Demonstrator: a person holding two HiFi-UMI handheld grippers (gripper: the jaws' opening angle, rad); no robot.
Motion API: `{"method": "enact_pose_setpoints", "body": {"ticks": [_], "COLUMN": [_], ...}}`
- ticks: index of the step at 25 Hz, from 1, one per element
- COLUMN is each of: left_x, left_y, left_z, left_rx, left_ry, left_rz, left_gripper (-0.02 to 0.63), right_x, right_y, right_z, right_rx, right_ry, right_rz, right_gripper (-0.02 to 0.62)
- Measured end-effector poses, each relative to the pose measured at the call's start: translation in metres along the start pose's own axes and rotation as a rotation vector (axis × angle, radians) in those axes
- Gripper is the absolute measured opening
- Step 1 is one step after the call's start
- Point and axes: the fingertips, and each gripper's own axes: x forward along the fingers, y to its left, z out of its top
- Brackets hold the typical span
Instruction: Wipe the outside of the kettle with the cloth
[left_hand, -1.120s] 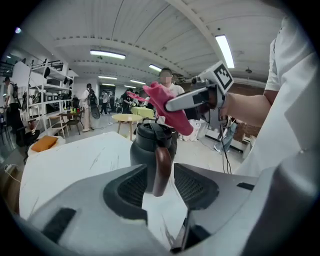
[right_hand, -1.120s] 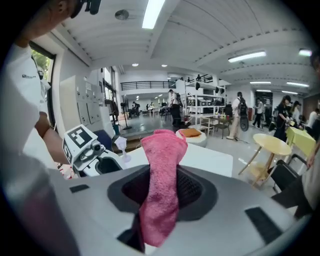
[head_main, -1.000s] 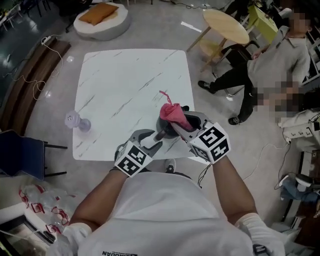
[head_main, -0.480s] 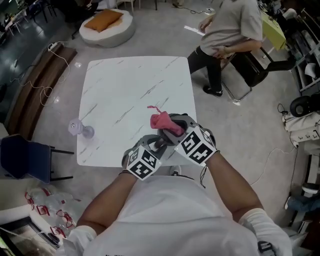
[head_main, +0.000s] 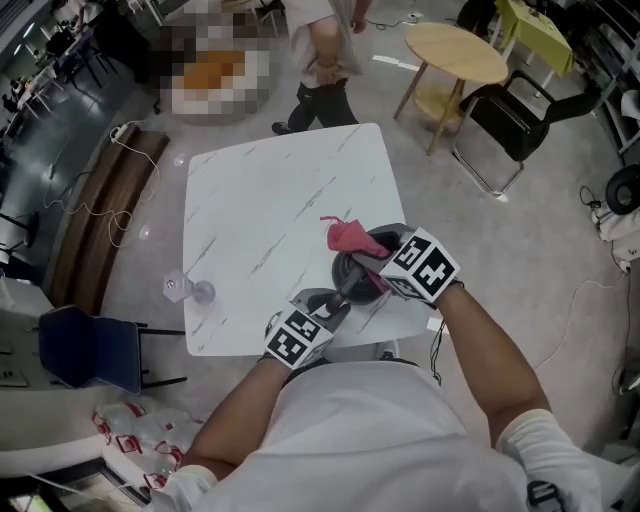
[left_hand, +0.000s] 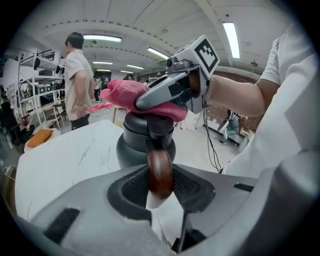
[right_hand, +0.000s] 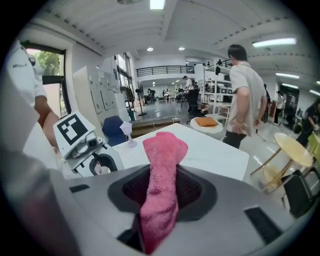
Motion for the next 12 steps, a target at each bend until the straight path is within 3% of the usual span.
{"method": "enact_pose_setpoints", "body": {"ticks": [5,9,12], "left_x": [-0.001,0.001,0.003], "left_y": [0.005,0.002,0.001], "left_z": [-0.005,-0.002,0.0], "left_rx": [-0.006,-0.003,-0.019], "left_ry": [-0.009,-0.03,-0.032], "left_rz": [0.008,0.006,0.009], "left_gripper": [0.118,0.146,0.144], "right_x": [0.002,0.0,0.0], "right_y": [-0.023,-0.048,-0.056], "right_z": [-0.003,-0.015,-0.025], "right_rx": [0.076,0.063,0.111], "right_ry": [-0.035,-0.019,-0.035], "right_rz": [0.033,-0.024,-0.016], "right_gripper": [0.127,0.12,0.12]}}
